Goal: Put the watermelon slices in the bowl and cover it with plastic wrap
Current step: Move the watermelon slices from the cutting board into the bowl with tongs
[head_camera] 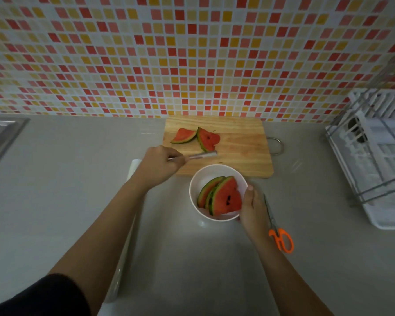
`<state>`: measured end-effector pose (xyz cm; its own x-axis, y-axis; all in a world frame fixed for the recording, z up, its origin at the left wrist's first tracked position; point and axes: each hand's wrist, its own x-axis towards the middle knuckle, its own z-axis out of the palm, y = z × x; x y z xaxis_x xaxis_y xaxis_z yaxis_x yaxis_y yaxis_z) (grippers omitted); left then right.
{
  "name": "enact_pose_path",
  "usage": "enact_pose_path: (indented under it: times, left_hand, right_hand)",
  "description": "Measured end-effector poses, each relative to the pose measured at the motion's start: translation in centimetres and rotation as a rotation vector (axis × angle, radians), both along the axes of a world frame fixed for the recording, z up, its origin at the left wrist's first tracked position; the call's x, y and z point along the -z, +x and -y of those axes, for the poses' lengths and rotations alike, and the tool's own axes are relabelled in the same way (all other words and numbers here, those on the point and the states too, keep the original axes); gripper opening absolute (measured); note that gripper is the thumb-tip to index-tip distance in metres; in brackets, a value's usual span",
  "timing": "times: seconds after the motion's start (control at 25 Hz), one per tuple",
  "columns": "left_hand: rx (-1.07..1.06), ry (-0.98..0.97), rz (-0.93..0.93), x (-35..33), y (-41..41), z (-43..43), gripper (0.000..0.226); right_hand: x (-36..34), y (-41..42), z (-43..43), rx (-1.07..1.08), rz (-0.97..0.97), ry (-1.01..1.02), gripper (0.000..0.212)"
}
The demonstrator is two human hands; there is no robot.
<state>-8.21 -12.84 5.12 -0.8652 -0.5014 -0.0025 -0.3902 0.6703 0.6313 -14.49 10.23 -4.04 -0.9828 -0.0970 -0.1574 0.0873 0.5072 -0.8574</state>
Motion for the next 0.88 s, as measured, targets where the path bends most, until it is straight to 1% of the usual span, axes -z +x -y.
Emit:
enact_pose_path:
  times: [0.12,0.2,0.28,0.4,0.48,0.56,0.64,0.72,0.8,0.88]
  left_hand:
    - [-0.377,0.212,0.045,2.2,-1.4,-0.3,0.034]
    - [-0.466,0.31,0.06,3.4,-2.7,-1.1,0.04]
    - [-0.446,0.33,0.047,4.1,-4.6,-2.0,0.041]
    - [-0.435,0.171,0.019,4.0,-5.1,-2.7,0.034]
    - [-0.454,0.139,-0.001,4.1,-5.0,-2.1,0.035]
    - [-0.474,0.209,-0.04,4.0,-4.7,-1.4,0.031]
    - [-0.495,0.313,-0.123,3.4,-4.1,-0.9,0.025]
    - [-0.473,0.406,-0.192,2.7,-2.4,-0.5,0.022]
    - [-0.358,0.434,-0.2,1.8,0.4,-0.8,0.024]
    - [-0.225,0.401,-0.15,1.4,3.0,-1.5,0.021]
  right_hand:
    - [0.1,-0.1,-0.1,0.004,0.005,-0.001,0.04]
    - [0.1,-0.1,0.0,0.009,-0.002,0.014,0.039]
    - [0.3,-0.3,-0.3,0.033,-0.012,0.03,0.038]
    - [0.2,0.6,-0.2,0.005,0.008,0.009,0.037]
    - [0.3,0.7,-0.1,-0.017,0.015,0.005,0.039]
    - [0.3,0.5,-0.1,-0.021,0.011,0.012,0.041]
    - [0.3,-0.1,0.0,0.002,0.015,0.015,0.041]
    - [0.2,-0.4,0.1,0.005,0.023,0.014,0.042]
    - [-0.1,-0.1,0.2,0.003,0.028,0.002,0.043]
    - [-0.3,0.2,0.2,0.017,0.044,0.001,0.045]
